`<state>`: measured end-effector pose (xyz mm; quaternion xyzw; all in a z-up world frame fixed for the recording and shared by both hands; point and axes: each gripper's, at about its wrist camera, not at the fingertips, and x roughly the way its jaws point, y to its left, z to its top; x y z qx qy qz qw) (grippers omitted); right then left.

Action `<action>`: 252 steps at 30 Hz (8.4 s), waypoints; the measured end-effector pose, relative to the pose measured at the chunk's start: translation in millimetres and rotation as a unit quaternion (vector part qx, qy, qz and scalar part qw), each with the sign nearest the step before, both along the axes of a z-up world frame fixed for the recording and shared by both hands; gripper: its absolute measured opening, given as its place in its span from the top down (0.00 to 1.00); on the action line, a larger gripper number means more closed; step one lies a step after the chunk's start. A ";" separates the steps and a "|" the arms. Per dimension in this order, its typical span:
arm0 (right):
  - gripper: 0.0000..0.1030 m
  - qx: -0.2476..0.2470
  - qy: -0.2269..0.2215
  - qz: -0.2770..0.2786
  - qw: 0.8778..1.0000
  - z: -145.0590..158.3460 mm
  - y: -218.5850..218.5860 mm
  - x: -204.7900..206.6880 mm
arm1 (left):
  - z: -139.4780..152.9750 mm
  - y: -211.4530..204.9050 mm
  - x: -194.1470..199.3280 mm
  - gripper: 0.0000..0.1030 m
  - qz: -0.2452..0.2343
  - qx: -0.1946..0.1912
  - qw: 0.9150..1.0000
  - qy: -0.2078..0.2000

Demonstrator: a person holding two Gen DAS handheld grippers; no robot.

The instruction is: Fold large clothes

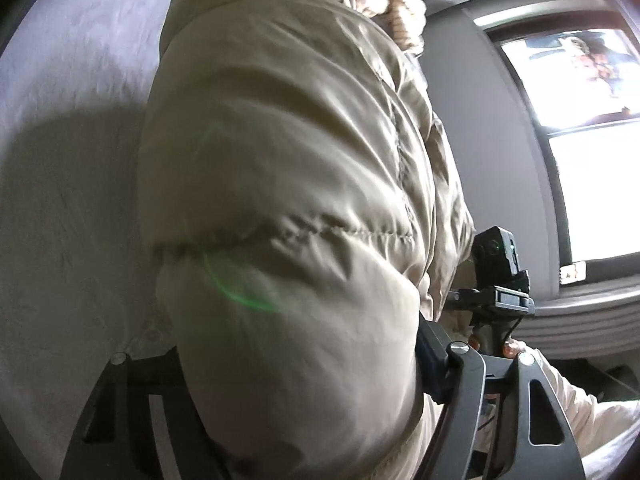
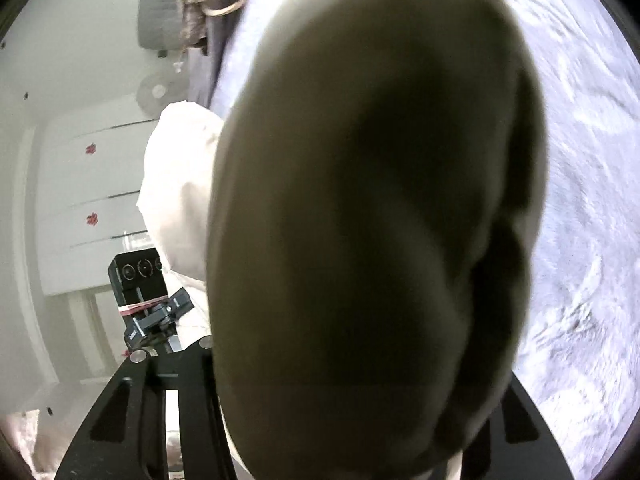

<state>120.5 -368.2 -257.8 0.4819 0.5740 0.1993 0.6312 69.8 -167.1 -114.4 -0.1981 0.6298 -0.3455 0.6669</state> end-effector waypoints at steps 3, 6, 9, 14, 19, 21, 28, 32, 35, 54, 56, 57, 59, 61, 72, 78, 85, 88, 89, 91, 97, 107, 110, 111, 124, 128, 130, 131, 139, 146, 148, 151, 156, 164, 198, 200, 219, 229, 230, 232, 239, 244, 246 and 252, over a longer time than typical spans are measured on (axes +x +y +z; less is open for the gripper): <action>0.46 -0.003 -0.019 0.001 1.000 20.2 11.7 13.3 | 18.0 16.7 5.0 0.28 0.011 -0.016 1.000 -0.015; 0.46 -0.016 -0.036 0.011 0.999 37.7 35.1 36.2 | 30.0 46.0 15.6 0.28 0.016 -0.021 0.999 -0.031; 0.46 -0.025 -0.049 0.014 0.998 45.7 68.5 59.8 | 36.2 79.1 28.0 0.28 0.019 -0.019 0.999 -0.040; 0.46 -0.025 -0.051 0.002 0.998 34.5 144.8 107.6 | 35.4 154.6 68.8 0.28 0.017 0.005 0.999 -0.049; 0.46 -0.030 -0.050 -0.002 0.998 7.5 214.6 159.5 | 12.4 231.5 113.1 0.27 0.023 0.032 0.998 -0.052; 0.46 -0.045 -0.041 0.000 0.998 -7.9 238.8 181.6 | -7.2 254.7 126.5 0.27 0.029 0.049 0.997 -0.052; 0.37 -0.106 0.010 0.001 0.994 -35.7 284.2 212.4 | -63.0 299.1 136.2 0.15 0.072 0.099 0.992 -0.026; 0.37 -0.186 0.009 0.017 0.982 -5.6 277.4 227.7 | -26.4 302.4 120.1 0.15 0.085 0.145 0.982 -0.082; 0.37 -0.272 -0.026 -0.008 0.962 39.0 272.3 210.0 | 9.2 325.9 132.5 0.15 0.117 0.161 0.971 -0.134; 1.00 -0.335 -0.020 -0.045 0.941 -18.2 315.4 220.2 | -27.4 197.2 190.5 0.15 0.094 0.282 0.934 -0.197; 1.00 -0.336 -0.019 -0.040 0.941 -21.2 316.1 221.7 | -29.3 195.8 191.0 0.14 0.094 0.287 0.933 -0.193; 1.00 -0.330 -0.016 -0.041 0.943 -18.9 314.1 222.8 | -28.5 197.3 191.3 0.14 0.093 0.287 0.934 -0.191; 1.00 -0.317 -0.012 -0.045 0.947 -17.6 312.8 226.2 | -22.8 202.4 189.4 0.14 0.092 0.288 0.935 -0.186; 1.00 -0.298 -0.009 -0.047 0.953 -3.5 314.8 220.8 | -12.4 213.2 181.7 0.14 0.089 0.283 0.938 -0.180; 0.97 -0.238 -0.084 0.055 0.966 78.3 355.8 114.5 | -0.1 283.3 61.0 0.13 0.072 0.283 0.947 -0.135; 0.97 -0.280 -0.009 0.119 0.953 25.6 387.0 78.2 | -18.6 298.6 37.0 0.12 0.120 0.264 0.954 -0.072; 0.97 -0.282 0.004 0.093 0.955 43.9 378.9 66.6 | 1.4 296.0 19.7 0.10 0.111 0.294 0.945 -0.094; 0.97 -0.292 -0.001 0.086 0.953 56.1 380.0 62.9 | 13.4 299.8 15.1 0.00 0.118 0.306 0.939 -0.104; 0.97 -0.294 -0.001 0.081 0.952 59.3 380.3 61.7 | 16.0 300.7 14.5 0.00 0.118 0.310 0.938 -0.105; 0.97 -0.299 -0.001 0.075 0.951 65.1 380.6 53.5 | 21.1 301.5 13.0 0.00 0.121 0.321 0.933 -0.107; 0.96 -0.324 0.003 0.058 0.944 87.7 376.3 37.3 | 35.9 301.8 12.8 0.00 0.123 0.315 0.933 -0.121; 0.51 -0.354 0.002 0.029 0.935 108.2 370.4 26.3 | 45.8 296.1 2.7 0.00 0.111 0.329 0.928 -0.140; 0.51 -0.354 0.001 0.027 0.935 106.5 372.9 25.6 | 50.5 293.7 -2.9 0.00 0.110 0.332 0.925 -0.150; 0.51 -0.355 0.000 0.029 0.934 107.1 373.6 24.7 | 52.4 292.5 -5.0 0.00 0.111 0.337 0.922 -0.153; 0.26 -0.385 -0.050 0.031 0.921 138.1 362.8 13.6 | 78.0 278.3 -27.8 0.00 0.130 0.340 0.918 -0.156; 0.23 -0.396 -0.074 0.035 0.915 154.7 356.6 8.4 | 89.2 267.1 -39.9 0.00 0.137 0.345 0.914 -0.166; 0.23 -0.398 -0.082 0.039 0.913 160.0 354.6 5.8 | 95.3 260.5 -47.1 0.00 0.139 0.346 0.912 -0.171; 0.23 -0.398 -0.084 0.040 0.913 161.8 353.2 4.6 | 97.7 258.0 -50.3 0.00 0.139 0.345 0.912 -0.170; 0.23 -0.376 -0.092 0.054 0.920 163.1 346.2 -7.3 | 105.2 249.6 -73.4 0.00 0.142 0.354 0.911 -0.156; 0.22 -0.372 -0.073 0.061 0.923 151.7 349.9 -13.6 | 91.9 251.2 -79.8 0.00 0.130 0.374 0.909 -0.127; 0.20 -0.371 -0.073 0.057 0.924 150.2 351.0 -13.5 | 86.5 251.9 -75.9 0.00 0.123 0.376 0.911 -0.121; 0.20 -0.373 -0.064 0.051 0.924 142.6 354.9 -9.0 | 82.0 253.8 -67.9 0.00 0.110 0.375 0.912 -0.126; 0.20 -0.373 -0.040 0.030 0.927 129.9 370.2 -1.4 | 75.8 262.3 -49.6 0.00 0.076 0.369 0.917 -0.131; 0.20 -0.387 -0.021 0.020 0.922 126.7 392.5 11.0 | 71.5 285.6 -26.1 0.00 0.052 0.366 0.919 -0.134; 0.00 -0.474 -0.120 -0.014 0.872 222.3 417.6 23.3 | 139.1 307.0 -25.8 0.00 0.106 0.346 0.913 -0.187; 0.00 -0.481 -0.127 -0.019 0.867 230.5 416.6 21.3 | 144.8 307.8 -28.1 0.00 0.111 0.348 0.910 -0.193; 0.00 -0.492 -0.147 -0.026 0.858 247.5 417.0 4.6 | 180.2 308.1 -47.9 0.00 0.147 0.343 0.902 -0.218; 0.00 -0.493 -0.148 -0.028 0.857 249.2 415.7 0.8 | 182.2 305.4 -49.8 0.00 0.148 0.343 0.901 -0.219; 0.00 -0.493 -0.148 -0.027 0.857 249.6 415.7 0.1 | 182.1 305.4 -50.0 0.00 0.147 0.343 0.901 -0.219; 0.00 -0.493 -0.147 -0.028 0.857 248.8 416.2 0.6 | 181.8 305.6 -50.6 0.00 0.148 0.343 0.901 -0.219; 0.00 -0.493 -0.147 -0.029 0.857 249.3 416.1 -0.7 | 183.1 304.4 -51.7 0.00 0.150 0.345 0.900 -0.219; 0.00 -0.493 -0.146 -0.029 0.857 248.9 416.2 -0.1 | 183.6 304.9 -50.4 0.00 0.151 0.349 0.899 -0.219; 0.00 -0.493 -0.147 -0.029 0.857 249.2 416.0 -0.1 | 183.7 305.2 -50.1 0.00 0.151 0.350 0.898 -0.220; 0.00 -0.493 -0.146 -0.029 0.857 249.4 416.7 -0.6 | 183.2 305.0 -50.1 0.00 0.151 0.350 0.898 -0.219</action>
